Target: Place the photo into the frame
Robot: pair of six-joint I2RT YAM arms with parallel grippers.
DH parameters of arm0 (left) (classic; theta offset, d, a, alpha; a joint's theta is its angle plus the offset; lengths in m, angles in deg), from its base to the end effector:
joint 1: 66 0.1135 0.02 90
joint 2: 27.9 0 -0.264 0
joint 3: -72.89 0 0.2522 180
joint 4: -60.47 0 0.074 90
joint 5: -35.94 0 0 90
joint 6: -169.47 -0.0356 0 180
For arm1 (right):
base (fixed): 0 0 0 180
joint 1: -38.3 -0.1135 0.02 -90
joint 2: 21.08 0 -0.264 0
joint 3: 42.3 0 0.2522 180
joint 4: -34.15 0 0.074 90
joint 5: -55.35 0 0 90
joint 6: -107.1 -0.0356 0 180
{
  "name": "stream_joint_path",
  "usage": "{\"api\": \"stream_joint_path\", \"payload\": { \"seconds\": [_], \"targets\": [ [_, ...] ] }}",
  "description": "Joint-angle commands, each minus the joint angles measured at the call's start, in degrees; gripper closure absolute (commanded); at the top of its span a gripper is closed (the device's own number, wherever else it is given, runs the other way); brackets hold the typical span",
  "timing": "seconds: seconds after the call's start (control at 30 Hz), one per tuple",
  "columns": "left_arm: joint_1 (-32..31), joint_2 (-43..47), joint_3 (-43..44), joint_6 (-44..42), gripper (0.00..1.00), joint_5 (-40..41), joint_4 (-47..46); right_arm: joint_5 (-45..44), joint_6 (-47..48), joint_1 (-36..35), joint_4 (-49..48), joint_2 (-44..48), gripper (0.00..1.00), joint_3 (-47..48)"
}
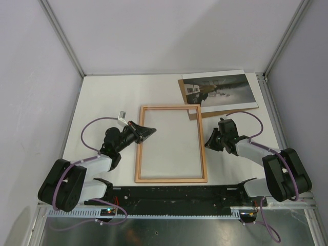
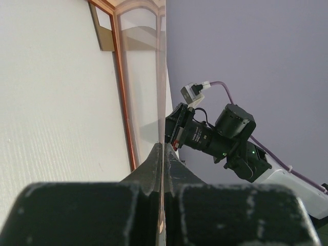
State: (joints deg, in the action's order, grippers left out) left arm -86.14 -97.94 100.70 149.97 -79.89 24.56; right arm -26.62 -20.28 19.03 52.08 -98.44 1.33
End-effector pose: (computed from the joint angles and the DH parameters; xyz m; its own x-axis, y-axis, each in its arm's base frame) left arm 0.2031 -0.0910 0.1805 -0.7099 -0.6434 -0.2866 0.1417 0.2680 -0.9529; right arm 0.2247 0.0838 0.1454 -0.8364 0.3444 -0.4264 0.1248 0.8772 0.4637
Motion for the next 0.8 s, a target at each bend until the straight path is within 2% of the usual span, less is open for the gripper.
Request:
{"api": "stream_joint_path", "payload": {
  "seconds": [0.0,0.77],
  "targets": [
    [-0.34,-0.54,0.50,-0.79,1.00,0.70,-4.56,-0.22,0.77,0.22,0.31,-0.71,0.85,-0.16],
    [-0.43,-4.50,-5.02,0.04,1.00,1.73,-13.53,-0.72,0.34,-0.38,0.97,-0.45,0.87,-0.16]
  ]
}}
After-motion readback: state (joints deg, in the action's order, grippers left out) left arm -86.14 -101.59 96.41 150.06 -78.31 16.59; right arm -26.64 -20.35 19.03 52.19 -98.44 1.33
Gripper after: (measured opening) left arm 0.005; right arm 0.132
